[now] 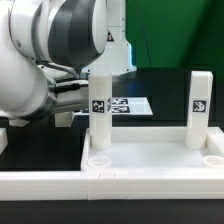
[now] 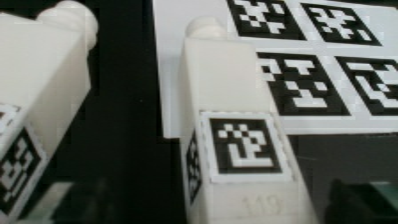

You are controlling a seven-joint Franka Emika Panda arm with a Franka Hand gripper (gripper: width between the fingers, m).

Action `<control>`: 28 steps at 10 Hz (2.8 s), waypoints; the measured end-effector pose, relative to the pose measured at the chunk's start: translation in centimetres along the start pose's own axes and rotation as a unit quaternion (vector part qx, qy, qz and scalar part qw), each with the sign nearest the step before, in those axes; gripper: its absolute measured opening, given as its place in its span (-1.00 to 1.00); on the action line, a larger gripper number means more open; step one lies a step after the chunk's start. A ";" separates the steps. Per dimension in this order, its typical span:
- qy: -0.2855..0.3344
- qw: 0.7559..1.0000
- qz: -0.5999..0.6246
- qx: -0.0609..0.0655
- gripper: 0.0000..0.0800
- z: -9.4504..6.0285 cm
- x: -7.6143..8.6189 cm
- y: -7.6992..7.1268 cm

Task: Assemble desk

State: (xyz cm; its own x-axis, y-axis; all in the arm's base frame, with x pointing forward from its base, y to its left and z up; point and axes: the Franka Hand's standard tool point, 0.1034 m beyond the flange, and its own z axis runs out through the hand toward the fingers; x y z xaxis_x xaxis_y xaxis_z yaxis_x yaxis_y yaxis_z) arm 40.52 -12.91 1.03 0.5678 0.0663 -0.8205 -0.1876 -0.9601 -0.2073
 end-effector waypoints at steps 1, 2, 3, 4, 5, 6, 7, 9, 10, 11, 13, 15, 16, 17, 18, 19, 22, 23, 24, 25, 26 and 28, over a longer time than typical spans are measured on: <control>0.000 1.000 0.000 0.000 0.07 0.0 0.0 0.0; -0.001 1.000 0.000 0.000 0.07 0.0 0.0 0.0; -0.003 1.000 0.000 0.001 -0.26 0.0 -0.2 0.0; -0.003 1.000 0.000 0.001 -0.27 0.0 -0.2 0.0; -0.003 1.000 0.000 0.001 -0.27 0.0 -0.2 0.0; -0.003 1.000 0.000 0.001 -0.27 0.0 -0.2 0.0; -0.003 1.000 0.000 0.001 -0.27 0.0 -0.2 0.0; -0.005 1.000 0.000 0.002 -0.27 -0.1 -0.4 -0.1; -0.014 1.000 -0.009 0.008 -0.27 -1.4 -2.1 -0.8; -0.001 1.000 -0.018 0.012 -0.27 -3.0 -3.8 -1.2; 0.028 0.999 -0.033 0.021 -0.27 -5.8 -7.4 -2.1; 0.052 0.998 -0.024 0.025 -0.26 -7.4 -11.1 -4.6; 0.084 0.996 -0.008 0.022 -0.26 -7.6 -12.0 -7.0; 0.120 0.992 0.019 0.032 -0.26 -8.1 -12.5 -10.2; 0.155 0.987 0.025 0.032 -0.26 -9.1 -12.4 -12.8; 0.171 0.985 0.019 0.023 -0.26 -9.7 -11.9 -13.5; 0.266 0.964 0.015 0.015 -0.26 -10.1 -11.3 -13.3; 0.298 0.954 0.022 0.010 -0.26 -10.8 -10.7 -13.4; 0.325 0.945 0.039 0.004 -0.26 -12.6 -9.9 -15.3; 0.358 0.933 0.040 -0.001 -0.26 -15.1 -9.3 -17.7; 0.395 0.918 0.038 -0.024 -0.26 -17.3 -8.9 -18.7; 0.432 0.900 0.047 -0.030 -0.26 -17.2 -8.5 -19.4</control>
Offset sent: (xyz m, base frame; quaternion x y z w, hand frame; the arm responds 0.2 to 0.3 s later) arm 0.0000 0.0000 0.0000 0.0000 0.0000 0.0000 1.0000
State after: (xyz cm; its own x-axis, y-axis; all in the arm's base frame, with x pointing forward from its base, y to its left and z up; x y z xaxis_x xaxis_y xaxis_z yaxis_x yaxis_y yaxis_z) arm 53.06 0.54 21.20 0.9678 -0.2274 -0.1077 -0.2387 -0.9652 -0.1071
